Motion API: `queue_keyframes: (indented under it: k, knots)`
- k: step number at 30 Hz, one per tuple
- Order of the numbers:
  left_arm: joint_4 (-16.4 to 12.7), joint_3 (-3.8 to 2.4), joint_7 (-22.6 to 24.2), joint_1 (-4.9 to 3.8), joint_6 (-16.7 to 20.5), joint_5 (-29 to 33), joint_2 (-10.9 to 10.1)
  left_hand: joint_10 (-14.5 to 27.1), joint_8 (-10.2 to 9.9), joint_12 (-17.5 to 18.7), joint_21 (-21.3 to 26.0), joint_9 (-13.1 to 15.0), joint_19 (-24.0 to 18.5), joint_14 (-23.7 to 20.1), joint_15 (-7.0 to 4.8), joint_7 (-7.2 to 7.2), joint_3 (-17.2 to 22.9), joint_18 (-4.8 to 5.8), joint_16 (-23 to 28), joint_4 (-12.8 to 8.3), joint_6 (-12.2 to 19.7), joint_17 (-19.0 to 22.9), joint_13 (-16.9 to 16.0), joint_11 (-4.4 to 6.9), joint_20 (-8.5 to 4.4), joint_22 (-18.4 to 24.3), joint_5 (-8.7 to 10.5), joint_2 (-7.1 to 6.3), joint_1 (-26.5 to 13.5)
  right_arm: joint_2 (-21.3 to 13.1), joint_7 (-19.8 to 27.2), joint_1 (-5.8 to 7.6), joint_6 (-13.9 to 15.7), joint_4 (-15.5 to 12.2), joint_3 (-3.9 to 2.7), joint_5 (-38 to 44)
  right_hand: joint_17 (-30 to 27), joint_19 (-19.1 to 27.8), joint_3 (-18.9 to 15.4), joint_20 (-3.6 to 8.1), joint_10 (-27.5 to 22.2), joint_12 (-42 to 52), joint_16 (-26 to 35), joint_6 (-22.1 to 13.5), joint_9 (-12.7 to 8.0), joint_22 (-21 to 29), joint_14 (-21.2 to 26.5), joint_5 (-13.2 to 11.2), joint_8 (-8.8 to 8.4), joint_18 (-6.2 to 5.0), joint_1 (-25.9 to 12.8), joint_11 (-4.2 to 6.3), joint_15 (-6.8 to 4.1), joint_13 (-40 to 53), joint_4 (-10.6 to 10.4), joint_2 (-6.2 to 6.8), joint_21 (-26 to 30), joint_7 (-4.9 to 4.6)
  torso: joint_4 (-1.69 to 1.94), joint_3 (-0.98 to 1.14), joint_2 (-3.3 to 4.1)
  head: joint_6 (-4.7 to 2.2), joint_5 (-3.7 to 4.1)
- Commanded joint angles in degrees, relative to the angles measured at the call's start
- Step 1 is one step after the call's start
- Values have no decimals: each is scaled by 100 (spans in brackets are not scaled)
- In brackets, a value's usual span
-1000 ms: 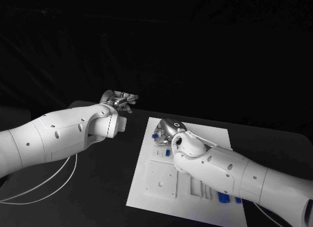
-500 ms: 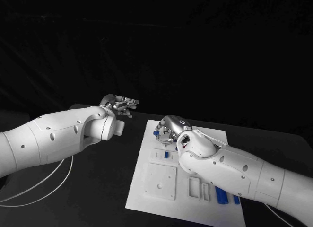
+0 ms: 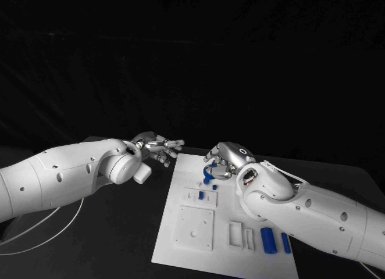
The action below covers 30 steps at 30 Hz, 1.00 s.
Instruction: Assemble the parts on the task board
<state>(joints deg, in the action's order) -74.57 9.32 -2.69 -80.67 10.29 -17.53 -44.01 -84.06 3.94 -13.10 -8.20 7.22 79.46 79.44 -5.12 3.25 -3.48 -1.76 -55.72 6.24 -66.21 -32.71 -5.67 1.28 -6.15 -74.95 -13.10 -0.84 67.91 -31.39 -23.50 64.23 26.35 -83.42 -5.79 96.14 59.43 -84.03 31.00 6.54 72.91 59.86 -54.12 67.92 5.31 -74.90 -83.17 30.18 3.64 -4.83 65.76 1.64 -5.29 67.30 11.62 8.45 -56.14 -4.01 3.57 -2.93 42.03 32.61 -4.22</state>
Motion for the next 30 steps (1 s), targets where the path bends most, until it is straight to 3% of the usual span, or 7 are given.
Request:
queue_keyframes:
  k: [1,4,8,15,18,22,30]
  knots:
    - [-52,22,-78,10,-1135,-165,7,-239,-11,-81,-81,139,-59,5,-25,2,87,7,-66,46,-51,-56,-19,47,-32,-118,32,-74,-72,-96,-22,-9,41,-114,-5,-54,5,-306,23,17,24,29,-24,24,-7,-699,-2,-8,-1,43,37,21,-28,6,-4,44,-19,-15,-61,59,-43,-2,-10]
    - [-79,61,-71,24,-1316,-188,23,-237,-12,-102,-198,332,-121,-33,-21,-10,174,10,-97,101,-67,-87,-11,48,-34,-115,31,-138,-129,-207,-25,-34,42,-220,-6,-67,5,-306,23,17,24,29,-24,24,-7,-699,-2,-8,-1,43,37,21,-28,6,-4,44,-19,-15,-87,92,-66,24,-41]
    - [-117,128,-33,39,-1415,-271,56,-244,-11,-202,-256,447,-179,-50,-22,-31,175,20,-123,151,-98,-106,-42,62,-35,-109,42,-90,-206,-343,-27,-71,43,-360,-6,-89,5,-306,39,18,24,27,-25,18,-12,-700,-3,-9,-2,43,40,21,-27,6,-10,50,-25,-17,-109,135,-87,33,-24]
    - [-172,202,15,52,-1302,-533,120,-236,-13,-124,-312,496,-212,-57,-8,-5,268,2,-102,254,-4,-77,-10,40,-20,-104,249,-211,-239,-492,-35,-109,-63,-505,-7,-148,5,-306,39,18,24,27,-25,18,-12,-700,-3,-9,-2,43,40,21,-27,6,-10,50,-25,-17,-145,185,-111,93,-67]
    - [-186,214,39,57,-1224,-575,122,-236,-11,-129,-318,501,-210,-52,-10,-7,276,1,-105,248,-12,-75,-14,42,-21,-104,255,-209,-225,-532,-26,-114,-206,-480,-7,-167,1,-302,42,15,19,17,-22,12,-21,-697,-2,-39,-2,43,49,18,-25,1,-22,65,-20,-20,-153,188,-114,105,-54]
    - [-179,222,98,60,-1082,-603,117,-232,-17,-126,-324,500,-216,-56,-10,-1,285,1,-102,217,4,-68,-13,40,-21,-102,257,-194,-179,-568,28,-116,-480,-390,-6,-204,-5,-297,-109,6,7,17,-18,-9,-49,-697,-4,-304,-1,46,103,7,-16,3,-40,62,-21,-22,-140,169,-116,117,-30]
    - [-169,226,342,61,-717,-524,92,-187,-20,46,-299,427,-276,-115,20,40,193,0,-60,0,82,-29,64,1,1,-83,228,-36,19,-488,447,-113,-933,-109,-4,-61,6,-279,-174,-18,-7,45,-34,-4,-112,-691,-6,-1206,-1,57,398,-14,6,22,59,-12,14,-38,-123,147,-110,133,20]
